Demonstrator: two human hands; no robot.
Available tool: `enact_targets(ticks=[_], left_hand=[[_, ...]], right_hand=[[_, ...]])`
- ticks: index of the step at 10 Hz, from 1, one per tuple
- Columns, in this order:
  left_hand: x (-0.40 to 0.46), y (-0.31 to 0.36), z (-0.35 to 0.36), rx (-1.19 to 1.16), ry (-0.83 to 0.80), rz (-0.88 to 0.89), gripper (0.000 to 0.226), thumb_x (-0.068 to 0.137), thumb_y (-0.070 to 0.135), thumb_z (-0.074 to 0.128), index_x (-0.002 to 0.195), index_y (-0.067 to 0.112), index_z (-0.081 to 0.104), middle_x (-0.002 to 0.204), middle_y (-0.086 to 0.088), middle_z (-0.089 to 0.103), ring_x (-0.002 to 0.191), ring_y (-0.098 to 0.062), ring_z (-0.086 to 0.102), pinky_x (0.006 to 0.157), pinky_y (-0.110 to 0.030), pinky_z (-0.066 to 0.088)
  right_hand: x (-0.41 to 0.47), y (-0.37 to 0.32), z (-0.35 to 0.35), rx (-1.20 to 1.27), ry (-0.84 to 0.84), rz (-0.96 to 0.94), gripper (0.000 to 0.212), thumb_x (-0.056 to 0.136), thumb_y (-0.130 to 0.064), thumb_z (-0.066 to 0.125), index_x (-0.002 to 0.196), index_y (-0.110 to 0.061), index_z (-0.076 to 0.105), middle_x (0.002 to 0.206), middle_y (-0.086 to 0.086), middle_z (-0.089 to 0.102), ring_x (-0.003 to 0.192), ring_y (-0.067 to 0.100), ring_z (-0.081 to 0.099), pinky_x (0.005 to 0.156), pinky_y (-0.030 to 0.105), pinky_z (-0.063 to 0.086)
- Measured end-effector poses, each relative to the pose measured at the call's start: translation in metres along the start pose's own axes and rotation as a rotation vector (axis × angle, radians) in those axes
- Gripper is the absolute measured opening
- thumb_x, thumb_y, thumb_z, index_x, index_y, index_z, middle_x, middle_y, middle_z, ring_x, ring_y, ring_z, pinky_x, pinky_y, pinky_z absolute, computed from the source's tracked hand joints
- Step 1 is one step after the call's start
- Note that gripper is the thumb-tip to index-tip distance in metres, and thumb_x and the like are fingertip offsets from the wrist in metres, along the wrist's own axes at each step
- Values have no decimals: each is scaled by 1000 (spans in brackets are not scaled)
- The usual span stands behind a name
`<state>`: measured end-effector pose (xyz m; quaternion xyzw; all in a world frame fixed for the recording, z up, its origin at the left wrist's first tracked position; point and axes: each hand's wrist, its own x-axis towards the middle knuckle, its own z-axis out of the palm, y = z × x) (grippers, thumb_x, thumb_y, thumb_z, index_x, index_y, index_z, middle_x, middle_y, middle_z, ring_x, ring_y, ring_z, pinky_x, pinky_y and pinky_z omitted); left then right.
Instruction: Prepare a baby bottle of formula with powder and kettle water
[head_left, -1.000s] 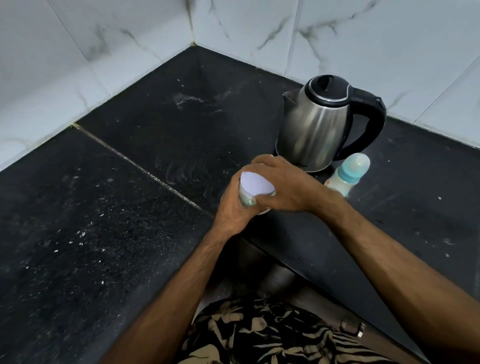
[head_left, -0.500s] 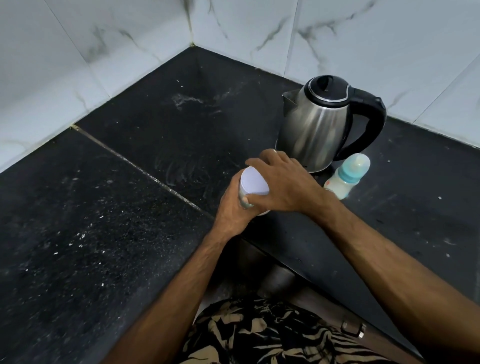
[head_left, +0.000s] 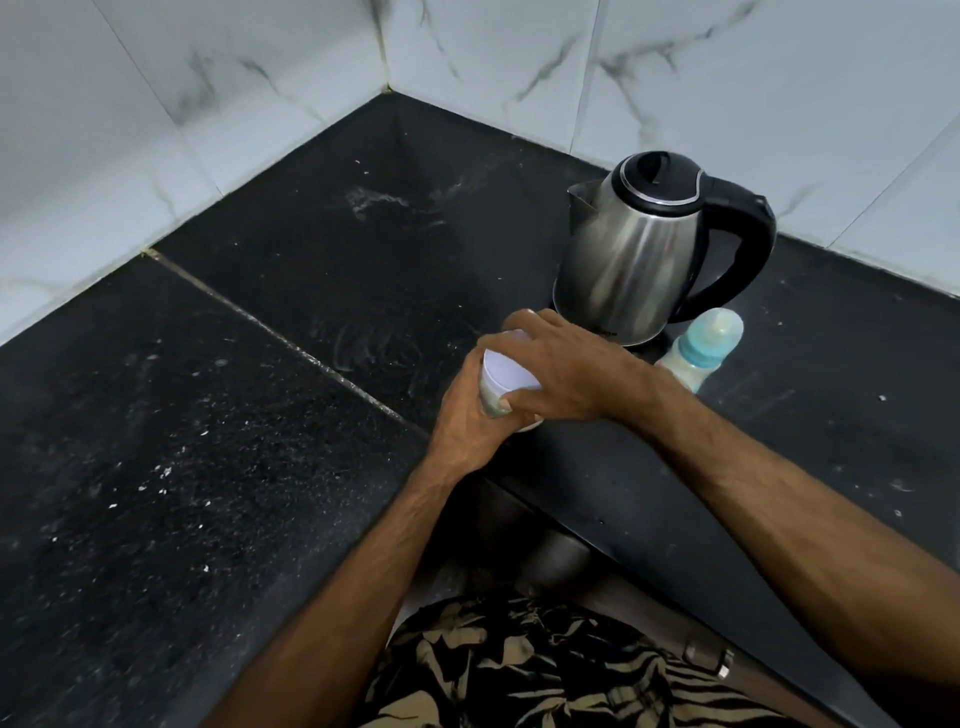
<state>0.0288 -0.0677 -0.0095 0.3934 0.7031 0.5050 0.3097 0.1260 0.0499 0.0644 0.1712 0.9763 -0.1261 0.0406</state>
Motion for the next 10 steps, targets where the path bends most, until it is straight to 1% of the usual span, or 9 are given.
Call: enact_targets(ticks=[1, 3, 4, 5, 6, 7, 8, 9, 10], left_hand=[[-2, 0, 1, -1, 35, 35, 72, 60, 53, 75, 125, 40, 46, 113, 21, 62, 106, 12, 58, 81, -5, 44], [-3, 2, 1, -6, 58, 56, 67, 66, 33, 78, 119, 57, 47, 116, 29, 64, 110, 3, 62, 85, -14, 50], [-4, 4, 2, -1, 60, 58, 65, 69, 32, 76, 116, 66, 47, 118, 32, 63, 112, 3, 61, 88, -15, 49], [-4, 4, 1, -2, 55, 53, 63, 69, 34, 74, 118, 63, 46, 116, 38, 60, 112, 8, 59, 86, -10, 47], [-4, 3, 2, -15, 47, 57, 63, 69, 33, 74, 122, 51, 45, 115, 29, 62, 111, 8, 59, 85, -11, 48], [-3, 5, 2, -24, 27, 85, 61, 72, 29, 73, 122, 47, 44, 115, 22, 63, 108, 7, 60, 82, -11, 48], [-2, 5, -1, 0, 4, 72, 64, 68, 40, 71, 124, 50, 42, 116, 30, 60, 110, 7, 59, 83, -12, 49], [1, 2, -2, 10, -22, 62, 80, 64, 42, 80, 135, 35, 43, 121, 24, 58, 110, 10, 57, 81, -10, 48], [2, 6, -3, 3, -14, 45, 85, 69, 42, 85, 140, 24, 43, 128, 18, 56, 114, 12, 54, 87, -7, 44]], right_hand=[[-2, -2, 6, 46, 6, 39, 66, 88, -37, 61, 148, -26, 36, 145, 8, 35, 127, 31, 37, 108, 48, 35], [-7, -16, 23, 123, 117, 156, 66, 93, -39, 55, 152, -25, 29, 151, 6, 26, 135, 29, 27, 108, 46, 28], [-6, -18, 29, 138, 133, 187, 65, 95, -38, 53, 153, -25, 27, 154, 6, 21, 137, 29, 23, 108, 46, 26], [-7, -19, 32, 145, 164, 190, 62, 96, -38, 51, 152, -26, 28, 154, 6, 21, 138, 29, 21, 108, 45, 25], [-10, -16, 35, 182, 187, 183, 61, 95, -40, 52, 151, -28, 31, 154, 4, 23, 138, 27, 21, 108, 45, 26], [-10, -13, 39, 201, 208, 158, 62, 94, -45, 51, 151, -29, 32, 154, 3, 24, 139, 26, 22, 110, 45, 26], [-11, -9, 39, 293, 194, 162, 63, 92, -56, 47, 149, -32, 33, 155, 1, 25, 142, 25, 22, 114, 47, 21], [-15, -6, 41, 429, 293, 145, 63, 89, -59, 48, 146, -33, 38, 154, -2, 29, 143, 19, 24, 115, 40, 18], [-22, 5, 34, 432, 480, 170, 58, 90, -51, 53, 139, -20, 51, 144, 5, 44, 135, 21, 38, 114, 38, 31]])
